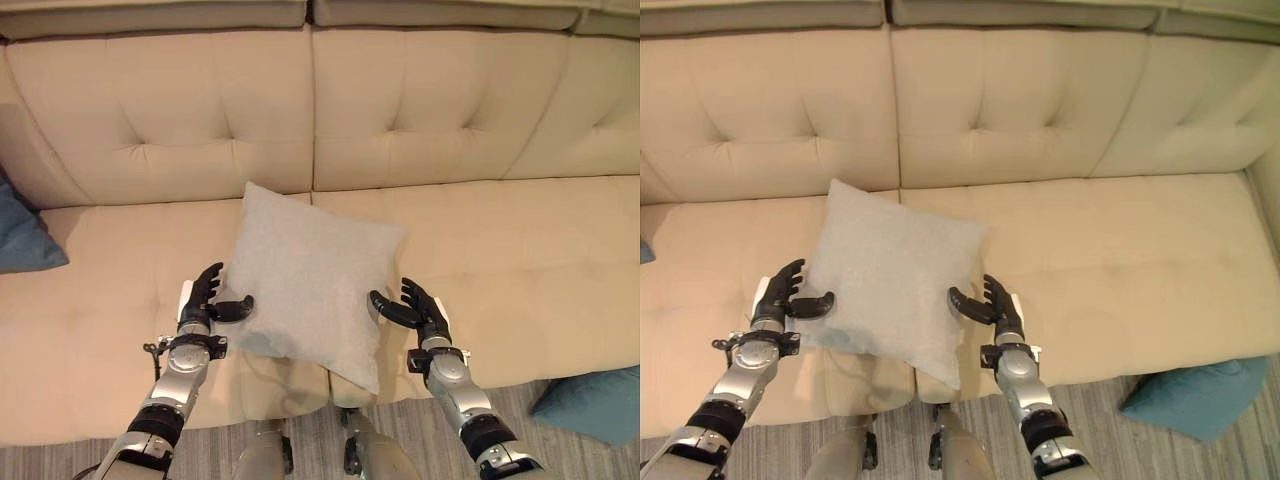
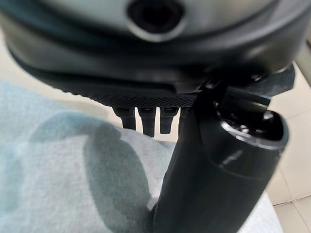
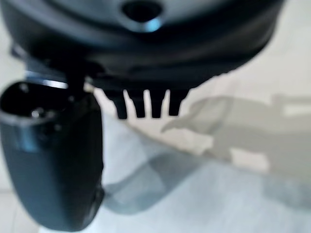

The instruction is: Pick up all the scattered cushions and arrange them neatly on the sofa.

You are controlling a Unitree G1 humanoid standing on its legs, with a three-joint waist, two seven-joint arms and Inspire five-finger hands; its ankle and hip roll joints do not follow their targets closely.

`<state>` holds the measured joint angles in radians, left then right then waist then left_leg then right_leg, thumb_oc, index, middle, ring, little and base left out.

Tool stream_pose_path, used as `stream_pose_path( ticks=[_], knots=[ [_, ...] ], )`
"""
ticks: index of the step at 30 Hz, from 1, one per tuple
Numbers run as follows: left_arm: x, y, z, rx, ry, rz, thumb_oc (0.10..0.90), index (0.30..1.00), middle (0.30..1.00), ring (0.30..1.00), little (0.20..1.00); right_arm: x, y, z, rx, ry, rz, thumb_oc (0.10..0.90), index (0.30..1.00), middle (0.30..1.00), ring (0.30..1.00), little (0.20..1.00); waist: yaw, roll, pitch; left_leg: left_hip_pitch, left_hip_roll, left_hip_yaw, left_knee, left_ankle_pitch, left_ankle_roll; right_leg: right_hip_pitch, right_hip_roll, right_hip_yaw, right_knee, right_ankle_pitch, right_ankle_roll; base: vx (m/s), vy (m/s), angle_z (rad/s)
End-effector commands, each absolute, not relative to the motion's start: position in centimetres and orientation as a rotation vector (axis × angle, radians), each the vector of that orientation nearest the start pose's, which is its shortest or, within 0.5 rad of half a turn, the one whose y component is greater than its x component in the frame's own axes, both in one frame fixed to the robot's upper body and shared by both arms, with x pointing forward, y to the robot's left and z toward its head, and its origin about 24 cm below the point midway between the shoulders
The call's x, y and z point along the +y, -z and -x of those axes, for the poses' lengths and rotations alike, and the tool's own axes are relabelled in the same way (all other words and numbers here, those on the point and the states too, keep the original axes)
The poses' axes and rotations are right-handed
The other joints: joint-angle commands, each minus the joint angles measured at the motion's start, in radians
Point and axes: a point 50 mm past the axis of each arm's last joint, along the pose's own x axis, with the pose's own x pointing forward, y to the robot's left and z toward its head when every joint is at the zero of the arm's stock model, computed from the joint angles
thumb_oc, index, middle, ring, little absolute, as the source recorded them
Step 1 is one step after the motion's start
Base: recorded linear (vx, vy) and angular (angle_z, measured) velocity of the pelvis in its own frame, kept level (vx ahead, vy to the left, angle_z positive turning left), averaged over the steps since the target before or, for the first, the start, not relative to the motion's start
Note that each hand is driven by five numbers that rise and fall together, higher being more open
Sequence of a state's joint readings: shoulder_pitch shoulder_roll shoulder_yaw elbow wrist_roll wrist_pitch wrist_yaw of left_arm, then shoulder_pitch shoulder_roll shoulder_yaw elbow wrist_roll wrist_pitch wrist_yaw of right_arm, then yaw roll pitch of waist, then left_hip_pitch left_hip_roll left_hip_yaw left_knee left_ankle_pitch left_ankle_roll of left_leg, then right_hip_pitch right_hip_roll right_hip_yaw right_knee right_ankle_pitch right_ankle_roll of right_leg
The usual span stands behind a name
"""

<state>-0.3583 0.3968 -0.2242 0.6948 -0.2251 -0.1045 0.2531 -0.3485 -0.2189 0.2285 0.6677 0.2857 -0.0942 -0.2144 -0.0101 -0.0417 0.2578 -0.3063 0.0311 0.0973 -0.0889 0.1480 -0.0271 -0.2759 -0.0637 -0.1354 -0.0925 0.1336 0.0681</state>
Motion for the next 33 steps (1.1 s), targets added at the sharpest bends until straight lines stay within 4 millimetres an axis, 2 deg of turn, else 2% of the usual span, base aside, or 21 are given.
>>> stream_pose_path(
  ticks=[1, 4, 5, 6, 7, 8, 9, 13, 16, 19, 20, 22, 27, 32, 33],
  knots=[
    [20.8, -2.1, -32.2, 0.135, -0.161, -0.256, 0.800, 0.900, 0.900, 0.900, 0.900, -14.3, -1.7, -31.8, 0.117, 0.028, 0.017, 0.800, 0.900, 0.900, 0.900, 0.900, -0.003, -0.012, -0.038, -0.050, -0.027, 0.002, 0.124, -0.159, 0.018, -0.022, -0.047, -0.007, 0.054, -0.047, 0.081, 0.01, 0.022, 0.07],
    [18.3, -1.9, -32.3, 0.127, -0.099, -0.193, 0.800, 0.900, 0.900, 0.900, 0.900, -12.0, -2.5, -32.0, 0.086, -0.054, 0.010, 0.800, 0.900, 0.900, 0.900, 0.900, 0.003, -0.011, -0.034, -0.050, -0.030, -0.001, 0.124, -0.160, 0.019, -0.021, -0.051, -0.011, 0.058, -0.051, 0.080, 0.02, 0.022, 0.01],
    [17.8, -1.8, -32.2, 0.128, -0.086, -0.179, 0.800, 0.900, 0.900, 0.900, 0.900, -11.5, -2.7, -32.0, 0.078, -0.075, 0.008, 0.656, 0.684, 0.684, 0.684, 0.684, 0.003, -0.011, -0.033, -0.050, -0.031, -0.001, 0.123, -0.160, 0.020, -0.019, -0.052, -0.010, 0.058, -0.052, 0.080, 0.02, 0.032, 0.03],
    [17.2, -1.8, -32.2, 0.125, -0.070, -0.162, 0.758, 0.836, 0.836, 0.836, 0.836, -11.0, -2.9, -32.0, 0.071, -0.093, 0.006, 0.515, 0.472, 0.472, 0.472, 0.472, 0.004, -0.011, -0.031, -0.047, -0.031, 0.000, 0.122, -0.161, 0.020, -0.017, -0.053, -0.011, 0.059, -0.053, 0.080, 0.03, 0.032, 0.02],
    [16.2, -2.1, -32.3, 0.108, -0.042, -0.135, 0.529, 0.493, 0.493, 0.493, 0.493, -10.2, -3.3, -31.9, 0.048, -0.124, -0.006, 0.400, 0.300, 0.300, 0.300, 0.300, 0.007, -0.010, -0.028, -0.041, -0.033, 0.000, 0.119, -0.162, 0.021, -0.012, -0.055, -0.012, 0.063, -0.057, 0.080, 0.00, 0.000, 0.00],
    [16.2, -2.1, -32.3, 0.109, -0.042, -0.135, 0.442, 0.364, 0.364, 0.364, 0.364, -10.2, -3.3, -31.9, 0.048, -0.124, -0.006, 0.400, 0.300, 0.300, 0.300, 0.300, 0.007, -0.010, -0.028, -0.041, -0.033, 0.000, 0.119, -0.162, 0.021, -0.012, -0.055, -0.012, 0.063, -0.057, 0.080, 0.03, 0.027, 0.00],
    [15.5, -2.6, -32.4, 0.082, -0.025, -0.106, 0.400, 0.300, 0.300, 0.300, 0.300, -9.7, -3.9, -31.9, 0.022, -0.147, -0.020, 0.400, 0.300, 0.300, 0.300, 0.300, 0.009, -0.009, -0.026, -0.031, -0.033, -0.001, 0.114, -0.164, 0.022, -0.008, -0.058, -0.014, 0.070, -0.063, 0.080, 0.00, 0.000, 0.00],
    [15.2, -3.7, -32.6, 0.034, -0.021, -0.061, 0.400, 0.300, 0.300, 0.300, 0.300, -10.0, -4.6, -31.8, -0.014, -0.153, -0.023, 0.400, 0.300, 0.300, 0.300, 0.300, 0.012, -0.006, -0.027, -0.010, -0.035, -0.002, 0.104, -0.167, 0.023, 0.004, -0.063, -0.020, 0.085, -0.075, 0.080, 0.03, 0.009, 0.06],
    [15.2, -4.4, -32.1, -0.007, -0.002, -0.043, 0.400, 0.300, 0.300, 0.300, 0.300, -11.5, -4.8, -31.5, -0.037, -0.137, 0.003, 0.400, 0.300, 0.300, 0.300, 0.300, 0.011, 0.002, -0.031, 0.035, -0.041, 0.002, 0.101, -0.184, 0.031, 0.026, -0.072, -0.022, 0.122, -0.099, 0.082, 0.06, 0.031, 0.10],
    [15.5, -3.9, -31.1, 0.002, 0.007, -0.023, 0.400, 0.300, 0.300, 0.300, 0.300, -13.1, -3.8, -30.6, -0.008, -0.109, 0.045, 0.400, 0.300, 0.300, 0.300, 0.300, 0.009, 0.011, -0.037, 0.089, -0.044, 0.004, 0.099, -0.202, 0.038, 0.060, -0.077, -0.025, 0.144, -0.118, 0.082, 0.10, 0.037, 0.03],
    [15.5, -3.8, -31.1, 0.002, 0.007, -0.023, 0.400, 0.300, 0.300, 0.300, 0.300, -13.1, -3.8, -30.6, -0.008, -0.109, 0.045, 0.400, 0.300, 0.300, 0.300, 0.300, 0.009, 0.011, -0.037, 0.089, -0.044, 0.004, 0.098, -0.202, 0.038, 0.061, -0.077, -0.025, 0.144, -0.118, 0.082, 0.14, 0.032, 0.01],
    [15.8, -2.9, -29.8, 0.028, 0.020, -0.007, 0.400, 0.300, 0.300, 0.300, 0.300, -14.5, -2.9, -29.6, 0.018, -0.096, 0.081, 0.400, 0.300, 0.300, 0.300, 0.300, 0.007, 0.023, -0.049, 0.161, -0.047, 0.008, 0.084, -0.216, 0.041, 0.114, -0.079, -0.028, 0.150, -0.137, 0.085, 0.17, 0.035, -0.03],
    [16.6, -2.3, -27.9, 0.036, 0.018, 0.047, 0.400, 0.300, 0.300, 0.300, 0.300, -16.0, -3.3, -28.4, -0.010, -0.093, 0.111, 0.400, 0.300, 0.300, 0.300, 0.300, 0.008, 0.039, -0.087, 0.261, -0.057, 0.010, 0.044, -0.227, 0.050, 0.187, -0.081, -0.031, 0.147, -0.156, 0.090, 0.12, 0.038, -0.07],
    [16.7, -2.5, -26.6, 0.021, 0.059, 0.043, 0.400, 0.300, 0.300, 0.300, 0.300, -16.9, -3.9, -27.5, -0.048, -0.101, 0.140, 0.400, 0.300, 0.300, 0.300, 0.300, 0.012, 0.062, -0.111, 0.321, -0.065, 0.009, 0.037, -0.246, 0.068, 0.197, -0.092, -0.026, 0.253, -0.184, 0.101, 0.09, 0.058, -0.12],
    [16.5, -2.8, -26.5, 0.008, 0.083, 0.030, 0.400, 0.300, 0.300, 0.300, 0.300, -17.0, -4.3, -27.4, -0.068, -0.099, 0.141, 0.400, 0.300, 0.300, 0.300, 0.300, 0.005, 0.068, -0.105, 0.333, -0.063, 0.003, 0.049, -0.252, 0.076, 0.181, -0.091, -0.010, 0.331, -0.183, 0.106, 0.03, 0.027, -0.01]
  ],
)
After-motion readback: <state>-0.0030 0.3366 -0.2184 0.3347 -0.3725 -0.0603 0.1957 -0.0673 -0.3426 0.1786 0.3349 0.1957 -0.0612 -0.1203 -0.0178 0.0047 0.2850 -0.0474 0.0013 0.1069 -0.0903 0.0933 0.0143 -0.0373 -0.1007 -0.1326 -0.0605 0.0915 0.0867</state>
